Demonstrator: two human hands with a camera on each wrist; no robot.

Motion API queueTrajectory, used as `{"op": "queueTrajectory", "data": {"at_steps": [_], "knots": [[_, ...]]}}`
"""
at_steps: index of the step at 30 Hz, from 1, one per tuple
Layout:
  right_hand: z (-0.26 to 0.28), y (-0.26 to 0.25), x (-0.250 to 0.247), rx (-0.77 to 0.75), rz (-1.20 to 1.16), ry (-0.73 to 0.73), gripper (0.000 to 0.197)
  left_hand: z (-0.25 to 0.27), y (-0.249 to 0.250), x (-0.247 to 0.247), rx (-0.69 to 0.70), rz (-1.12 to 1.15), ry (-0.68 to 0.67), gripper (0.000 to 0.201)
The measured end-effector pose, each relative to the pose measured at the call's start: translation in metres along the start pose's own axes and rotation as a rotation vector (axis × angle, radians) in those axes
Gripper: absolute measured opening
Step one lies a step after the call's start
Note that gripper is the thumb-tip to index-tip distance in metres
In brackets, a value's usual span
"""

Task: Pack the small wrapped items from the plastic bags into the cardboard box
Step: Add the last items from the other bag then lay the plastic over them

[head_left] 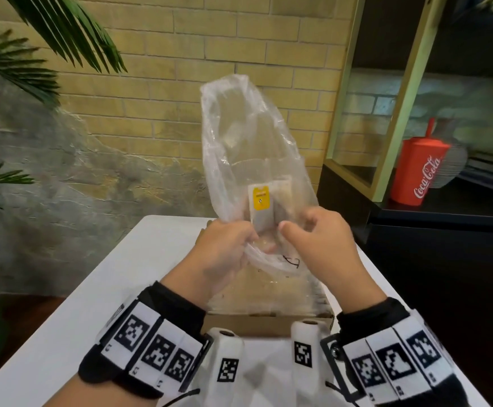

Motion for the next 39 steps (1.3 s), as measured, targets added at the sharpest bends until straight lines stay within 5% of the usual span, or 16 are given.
{"op": "queueTrajectory", "data": {"at_steps": [4, 10, 14, 18, 27, 32, 39], "knots": [[-0.003, 0.006, -0.006, 0.024, -0.165, 0.082, 0.023, 0.0, 0.0, -0.004, -0.025, -0.111, 0.022, 0.045], [-0.001, -0.001, -0.001, -0.004, -0.359, 0.071, 0.031, 0.009, -0.006, 0.011, -0.122, -0.275, -0.17, 0.044], [-0.001, -0.001, 0.0, -0.008, -0.379, 0.045, 0.035, 0.007, -0.006, 0.007, -0.105, -0.254, -0.094, 0.041], [-0.001, -0.002, -0.003, -0.057, -0.369, 0.066, 0.01, 0.003, -0.005, -0.001, -0.108, -0.257, -0.031, 0.044], [0.0, 0.006, -0.024, -0.067, -0.488, 0.316, 0.028, 0.001, 0.004, -0.014, -0.139, -0.314, 0.026, 0.023], [-0.002, 0.007, -0.025, -0.043, -0.421, 0.251, 0.014, 0.0, 0.01, -0.025, -0.106, -0.3, 0.062, 0.017], [-0.014, 0.021, -0.027, 0.068, -0.432, 0.201, 0.033, -0.002, 0.026, -0.054, -0.022, -0.292, 0.281, 0.008]]}}
Point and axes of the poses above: each hand's wrist, its own z-axis away from the middle knuckle, its own x-axis out of the palm, y = z × x, the point moved 5 cm from there along -z, towards the middle knuckle, and after that the axes turned 6 degrees about -y, right-handed, at the moved point
